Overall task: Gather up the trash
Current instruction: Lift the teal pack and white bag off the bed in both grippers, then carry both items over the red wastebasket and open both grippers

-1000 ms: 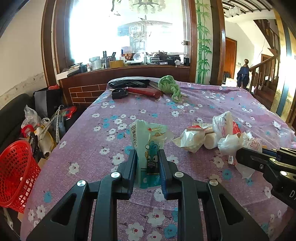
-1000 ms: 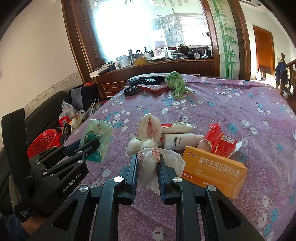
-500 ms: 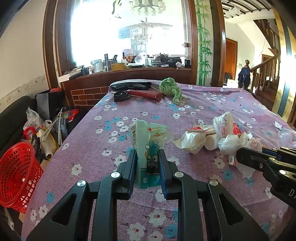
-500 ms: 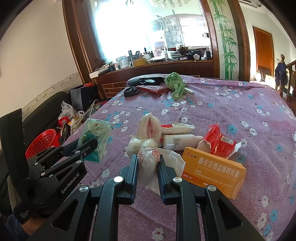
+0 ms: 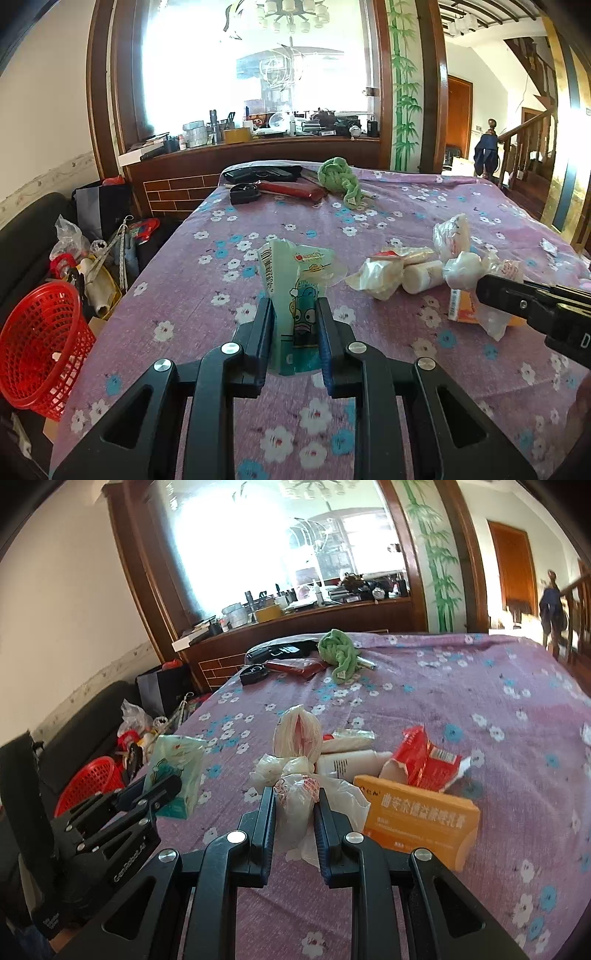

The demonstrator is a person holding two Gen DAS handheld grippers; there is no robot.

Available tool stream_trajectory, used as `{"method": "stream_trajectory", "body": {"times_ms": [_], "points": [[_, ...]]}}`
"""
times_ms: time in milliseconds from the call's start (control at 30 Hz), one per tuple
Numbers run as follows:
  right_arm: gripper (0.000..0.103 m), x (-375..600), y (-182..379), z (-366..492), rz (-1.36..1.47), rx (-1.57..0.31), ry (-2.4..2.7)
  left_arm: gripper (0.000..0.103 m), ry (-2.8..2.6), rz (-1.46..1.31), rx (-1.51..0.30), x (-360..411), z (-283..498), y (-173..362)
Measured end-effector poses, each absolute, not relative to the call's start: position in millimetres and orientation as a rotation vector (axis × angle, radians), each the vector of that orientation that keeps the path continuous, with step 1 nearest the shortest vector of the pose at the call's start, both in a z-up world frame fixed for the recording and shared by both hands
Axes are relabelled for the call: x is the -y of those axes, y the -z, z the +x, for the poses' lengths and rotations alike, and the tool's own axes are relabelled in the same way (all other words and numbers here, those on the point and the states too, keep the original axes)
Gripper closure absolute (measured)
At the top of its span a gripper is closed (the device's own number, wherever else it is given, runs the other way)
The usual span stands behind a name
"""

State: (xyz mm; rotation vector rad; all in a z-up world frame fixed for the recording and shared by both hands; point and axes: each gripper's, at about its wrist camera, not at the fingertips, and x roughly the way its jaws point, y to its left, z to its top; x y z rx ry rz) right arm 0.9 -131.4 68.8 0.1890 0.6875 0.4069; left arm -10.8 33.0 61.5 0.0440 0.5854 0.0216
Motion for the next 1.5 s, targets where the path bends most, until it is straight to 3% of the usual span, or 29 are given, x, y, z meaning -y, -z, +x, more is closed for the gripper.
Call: {"method": "stream_trajectory", "body": {"times_ms": [1067, 1500], "points": [[0.082, 52.4, -90.4, -46.5, 0.148, -0.728, -0.564, 0.081, -0.086, -0.051, -0.559, -113.0, -68.4, -79.6], [0.082, -16.4, -108.5, -42.0, 0.111, -0.764, -0.689, 0.081, -0.202, -0.173, -0.5, -202.4, -94.4, -107.5]]}}
